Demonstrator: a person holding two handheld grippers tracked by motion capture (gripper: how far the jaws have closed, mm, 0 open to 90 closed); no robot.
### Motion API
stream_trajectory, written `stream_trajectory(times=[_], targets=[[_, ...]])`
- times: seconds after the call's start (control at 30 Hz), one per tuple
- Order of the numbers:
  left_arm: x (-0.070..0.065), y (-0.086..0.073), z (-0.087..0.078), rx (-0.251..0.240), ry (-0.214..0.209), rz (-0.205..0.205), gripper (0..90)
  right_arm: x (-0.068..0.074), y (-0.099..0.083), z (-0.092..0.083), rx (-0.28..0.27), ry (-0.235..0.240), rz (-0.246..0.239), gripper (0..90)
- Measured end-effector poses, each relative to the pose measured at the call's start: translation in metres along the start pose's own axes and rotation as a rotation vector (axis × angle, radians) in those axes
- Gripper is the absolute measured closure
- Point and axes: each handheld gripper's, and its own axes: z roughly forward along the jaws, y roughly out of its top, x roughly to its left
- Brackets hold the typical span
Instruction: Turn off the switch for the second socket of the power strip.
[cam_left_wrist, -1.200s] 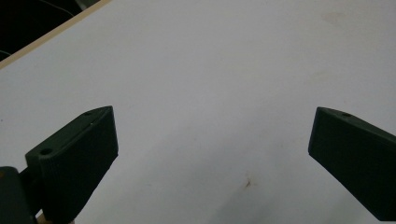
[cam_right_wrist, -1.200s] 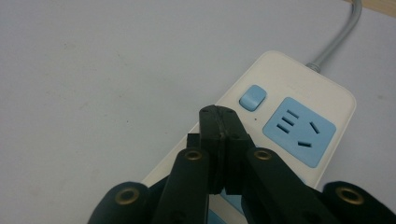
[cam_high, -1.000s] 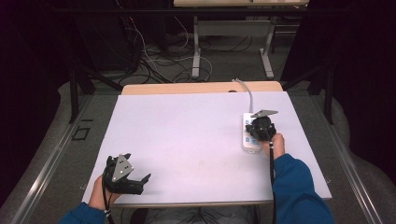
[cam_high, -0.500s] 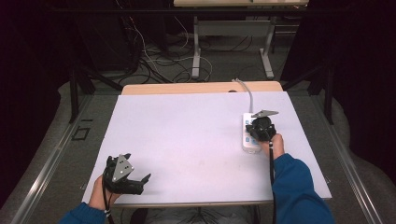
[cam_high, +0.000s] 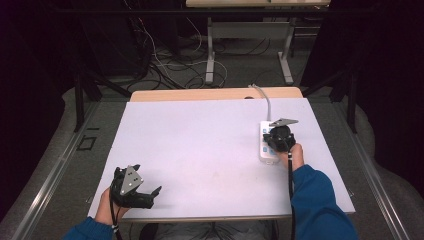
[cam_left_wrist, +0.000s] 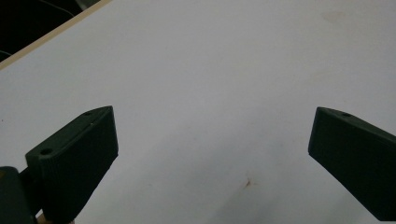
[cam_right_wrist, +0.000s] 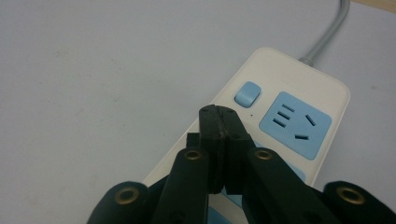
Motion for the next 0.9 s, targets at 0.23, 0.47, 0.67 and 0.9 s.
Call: stream_trajectory(times=[0.23, 0.47, 0.67, 0.9], targets=[[-0.0002, 0.0001, 0.0003, 0.001, 0.001, 0.001, 1.4, -0.0003, -0.0001, 0.0001, 0.003, 0.000, 0.010, 90.0], [-0.0003, 0.0001, 0.0003, 0.000, 0.000, -0.001, 1.4, 0.0001, -0.0002, -0.0001, 0.004, 0.004, 0.019, 90.0], [-0.0002, 0.0001, 0.0003, 0.000, 0.000, 0.000, 1.4, -0.0004, -0.0003, 0.0002, 0.002, 0.008, 0.023, 90.0], [-0.0003, 0.0001, 0.0002, 0.000, 0.001, 0.000, 1.4, -0.0006, -0.0002, 0.0001, 0.002, 0.004, 0.015, 90.0]])
